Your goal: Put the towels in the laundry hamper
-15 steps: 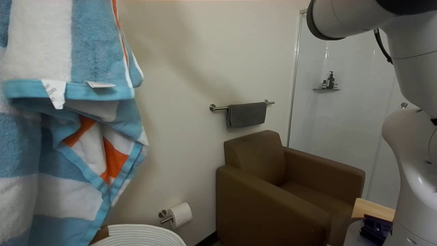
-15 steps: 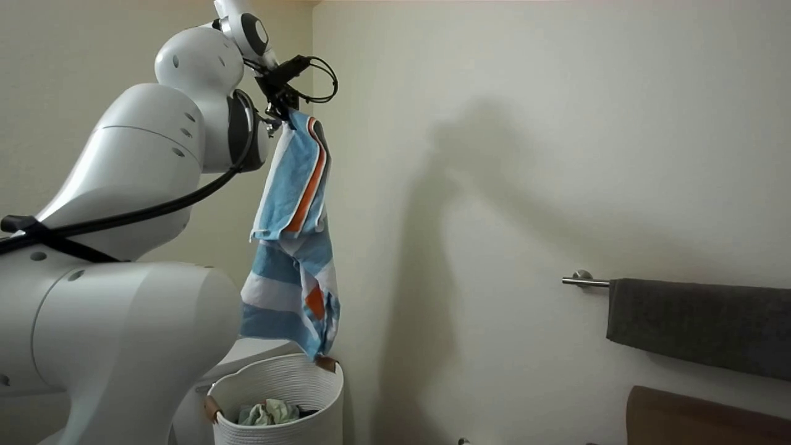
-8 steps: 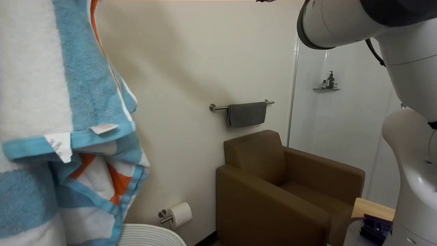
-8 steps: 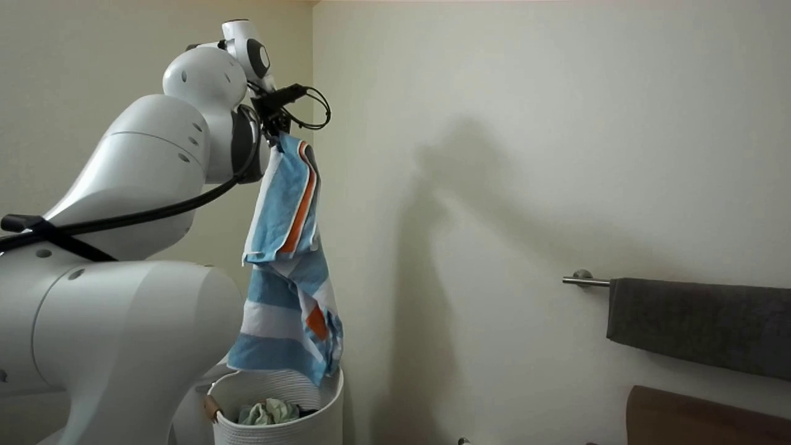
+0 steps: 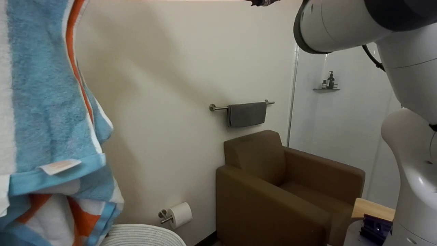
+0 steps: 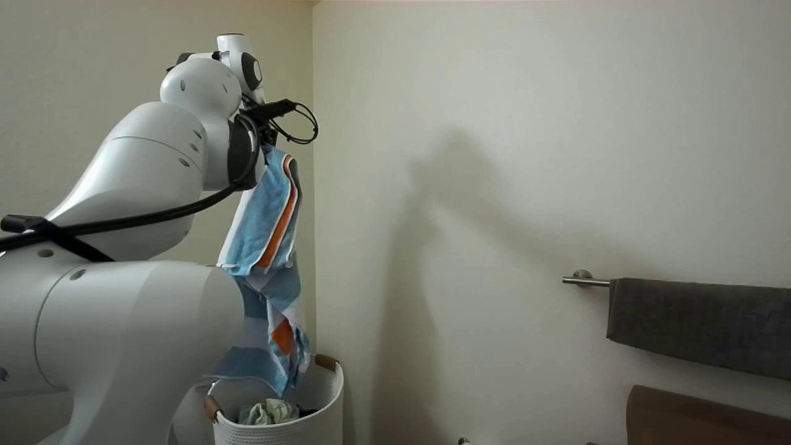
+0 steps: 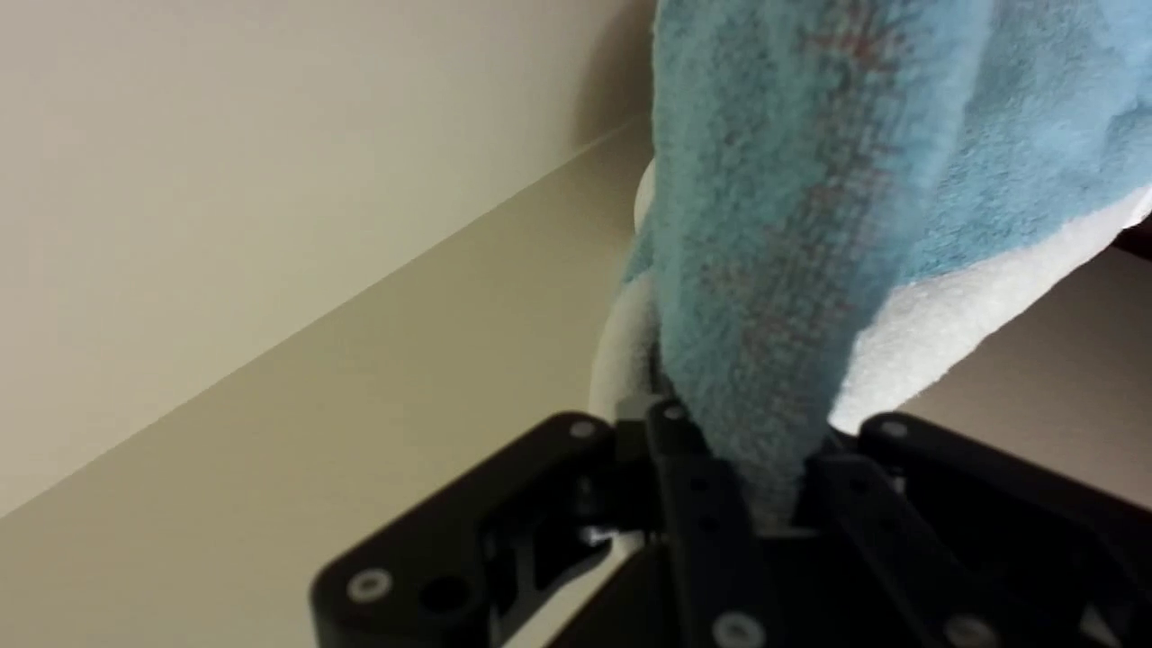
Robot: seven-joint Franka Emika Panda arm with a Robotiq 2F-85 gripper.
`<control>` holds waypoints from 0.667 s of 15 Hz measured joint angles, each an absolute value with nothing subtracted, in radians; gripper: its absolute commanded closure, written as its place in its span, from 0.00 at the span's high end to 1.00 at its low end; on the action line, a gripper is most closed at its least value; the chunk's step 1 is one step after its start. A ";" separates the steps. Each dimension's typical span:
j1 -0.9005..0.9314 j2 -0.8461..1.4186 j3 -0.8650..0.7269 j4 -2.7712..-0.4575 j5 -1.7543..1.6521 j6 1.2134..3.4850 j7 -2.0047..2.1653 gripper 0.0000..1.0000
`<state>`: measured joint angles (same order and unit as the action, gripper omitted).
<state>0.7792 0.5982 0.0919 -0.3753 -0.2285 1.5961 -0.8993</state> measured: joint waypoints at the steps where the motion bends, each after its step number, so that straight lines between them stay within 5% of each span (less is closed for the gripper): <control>1: 0.778 0.604 0.092 -0.375 -0.226 1.597 -0.899 0.07; 10: 0.676 0.640 0.069 -0.373 -0.226 1.601 -0.898 0.07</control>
<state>0.6761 0.6402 0.0687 -0.3729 -0.2259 1.6015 -0.8983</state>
